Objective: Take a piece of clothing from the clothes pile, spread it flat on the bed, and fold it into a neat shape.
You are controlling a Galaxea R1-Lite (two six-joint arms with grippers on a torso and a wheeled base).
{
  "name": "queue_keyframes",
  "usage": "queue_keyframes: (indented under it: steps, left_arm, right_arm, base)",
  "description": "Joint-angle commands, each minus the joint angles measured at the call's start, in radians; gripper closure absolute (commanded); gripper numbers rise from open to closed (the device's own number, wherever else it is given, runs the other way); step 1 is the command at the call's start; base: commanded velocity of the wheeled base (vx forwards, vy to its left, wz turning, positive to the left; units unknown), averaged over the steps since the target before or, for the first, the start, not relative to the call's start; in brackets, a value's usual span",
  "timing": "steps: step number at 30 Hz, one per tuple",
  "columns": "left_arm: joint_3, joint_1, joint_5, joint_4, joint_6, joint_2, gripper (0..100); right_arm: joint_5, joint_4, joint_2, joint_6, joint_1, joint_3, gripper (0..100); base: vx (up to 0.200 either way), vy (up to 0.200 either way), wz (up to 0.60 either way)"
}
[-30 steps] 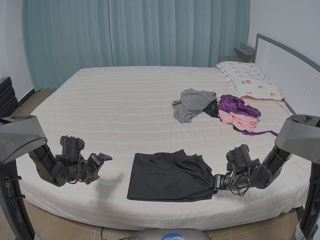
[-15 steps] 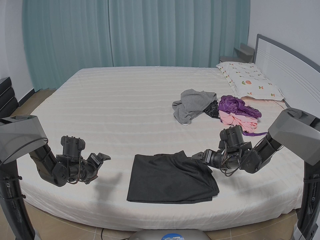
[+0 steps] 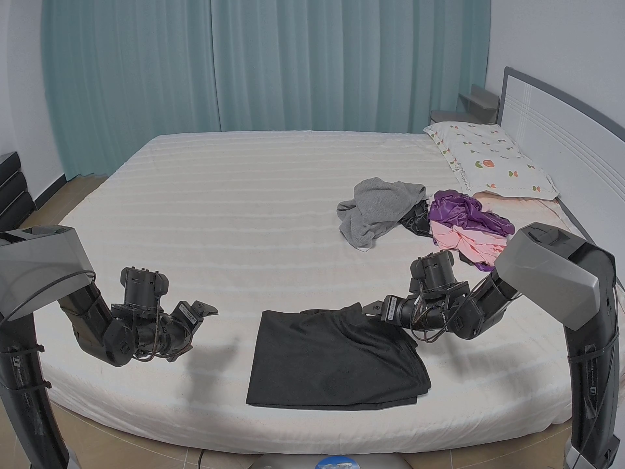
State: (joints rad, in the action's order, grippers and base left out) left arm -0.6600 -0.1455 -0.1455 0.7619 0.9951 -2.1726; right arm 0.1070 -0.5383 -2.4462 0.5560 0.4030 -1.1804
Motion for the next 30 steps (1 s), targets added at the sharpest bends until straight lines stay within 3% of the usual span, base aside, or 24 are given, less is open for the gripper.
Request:
queue_keyframes:
  steps: [1,12,21,26,30]
  left_arm:
    - [-0.001,0.0,0.0,0.0,-0.001,-0.001,0]
    - [-0.013,-0.003,0.0,0.0,-0.001,-0.01,0]
    - [-0.082,-0.085,0.017,-0.003,-0.004,-0.041,0]
    - [-0.156,-0.117,0.046,-0.006,-0.095,-0.098,0]
    - [-0.219,-0.167,0.058,-0.007,-0.115,-0.148,0]
  right_arm:
    - [-0.003,0.004,-0.019,-0.004,-0.001,-0.002,100]
    - [-0.01,0.009,0.006,0.005,-0.055,0.005,100]
    - [-0.01,0.008,0.018,0.019,-0.128,0.015,100]
    - [-0.01,0.008,0.003,0.021,-0.141,0.012,100]
    - [-0.012,0.009,0.001,0.021,-0.141,0.015,100]
  base:
    - [0.0,0.0,0.0]
    - [0.0,0.0,0.0]
    - [0.0,0.0,0.0]
    - [0.0,0.0,0.0]
    - [0.0,0.0,0.0]
